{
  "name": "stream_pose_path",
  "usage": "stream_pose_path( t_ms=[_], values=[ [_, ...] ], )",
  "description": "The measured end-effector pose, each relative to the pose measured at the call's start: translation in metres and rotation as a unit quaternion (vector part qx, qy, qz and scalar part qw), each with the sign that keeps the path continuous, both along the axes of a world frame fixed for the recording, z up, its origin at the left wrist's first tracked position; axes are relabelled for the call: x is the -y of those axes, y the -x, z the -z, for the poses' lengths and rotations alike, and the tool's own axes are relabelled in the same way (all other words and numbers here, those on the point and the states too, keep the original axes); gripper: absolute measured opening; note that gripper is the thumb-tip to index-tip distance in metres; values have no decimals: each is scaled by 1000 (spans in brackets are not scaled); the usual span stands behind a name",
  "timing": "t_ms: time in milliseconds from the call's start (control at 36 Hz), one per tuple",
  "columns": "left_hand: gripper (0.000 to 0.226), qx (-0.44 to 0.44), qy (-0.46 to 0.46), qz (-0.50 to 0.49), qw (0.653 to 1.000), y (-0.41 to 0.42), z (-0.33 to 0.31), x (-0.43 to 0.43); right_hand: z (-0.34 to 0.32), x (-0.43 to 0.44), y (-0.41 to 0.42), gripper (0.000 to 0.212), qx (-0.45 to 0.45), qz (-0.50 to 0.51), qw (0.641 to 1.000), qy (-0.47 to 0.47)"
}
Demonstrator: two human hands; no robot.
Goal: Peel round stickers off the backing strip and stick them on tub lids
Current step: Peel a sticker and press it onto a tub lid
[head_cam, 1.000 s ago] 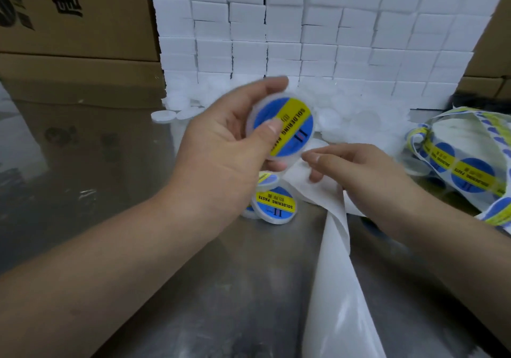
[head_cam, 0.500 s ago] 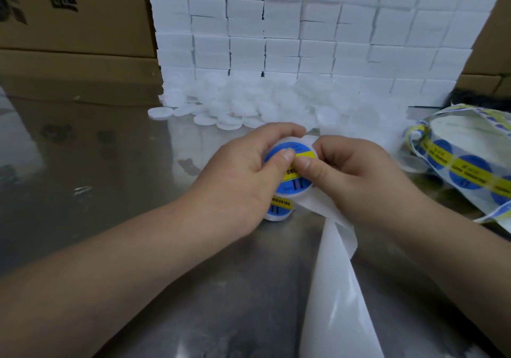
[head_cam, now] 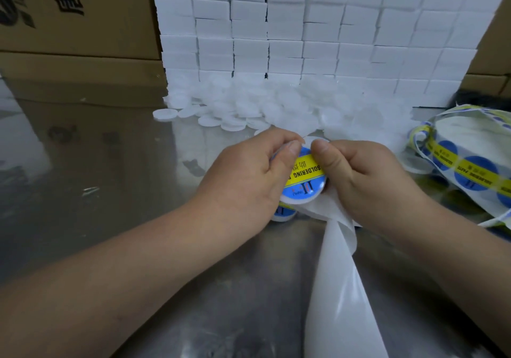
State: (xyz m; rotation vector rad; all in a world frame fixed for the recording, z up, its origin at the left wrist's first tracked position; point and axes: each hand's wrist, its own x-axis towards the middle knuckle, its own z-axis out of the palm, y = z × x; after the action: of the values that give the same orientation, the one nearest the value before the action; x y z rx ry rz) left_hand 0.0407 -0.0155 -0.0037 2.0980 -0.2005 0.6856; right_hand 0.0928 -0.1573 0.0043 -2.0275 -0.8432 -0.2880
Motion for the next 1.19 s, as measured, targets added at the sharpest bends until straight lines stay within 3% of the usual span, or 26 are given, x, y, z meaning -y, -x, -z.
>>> stream_pose_path(
  t_ms=[111, 194, 333, 417, 500, 611, 778, 917, 1028, 1111, 1194],
  values=[
    [27, -13, 17, -104, 994, -13, 1, -16, 1, 2, -2, 45, -73, -5, 994, -82],
    [30, -68, 1, -171, 983, -28, 3, -33, -2, 1, -2, 30, -104, -23, 985, -138],
    [31, -196, -65, -198, 958, -37, 11, -39, -4, 1, 0, 52, -121, -65, 978, -157],
    [32, -117, -109, -225, 961, -32, 4, -34, -5, 0, 2, 54, -112, -85, 971, -194],
    [14, 1, -14, -133, 991, -16, -7, -25, -7, 0, 3, 51, -90, -103, 964, -227],
    [21, -38, 60, 36, 997, 1, -8, -8, -7, 0, 5, 49, -79, -132, 954, -259],
    [33, -107, 234, 172, 951, 2, -10, -6, -9, 2, 11, 34, -80, -164, 953, -242],
    [56, -139, 355, 216, 899, -1, -14, -11, -9, 3, 16, 20, -133, -243, 937, -212],
    [67, -135, 403, 194, 884, -2, -16, -14, -7, 6, 18, 23, -144, -295, 930, -164],
    [61, -124, 410, 175, 886, -3, -17, -13, -10, 5, 14, 23, -134, -241, 929, -247],
    [59, -117, 411, 176, 887, -2, -17, -12, -14, 7, 1, 32, -153, -99, 925, -333]
  ],
)
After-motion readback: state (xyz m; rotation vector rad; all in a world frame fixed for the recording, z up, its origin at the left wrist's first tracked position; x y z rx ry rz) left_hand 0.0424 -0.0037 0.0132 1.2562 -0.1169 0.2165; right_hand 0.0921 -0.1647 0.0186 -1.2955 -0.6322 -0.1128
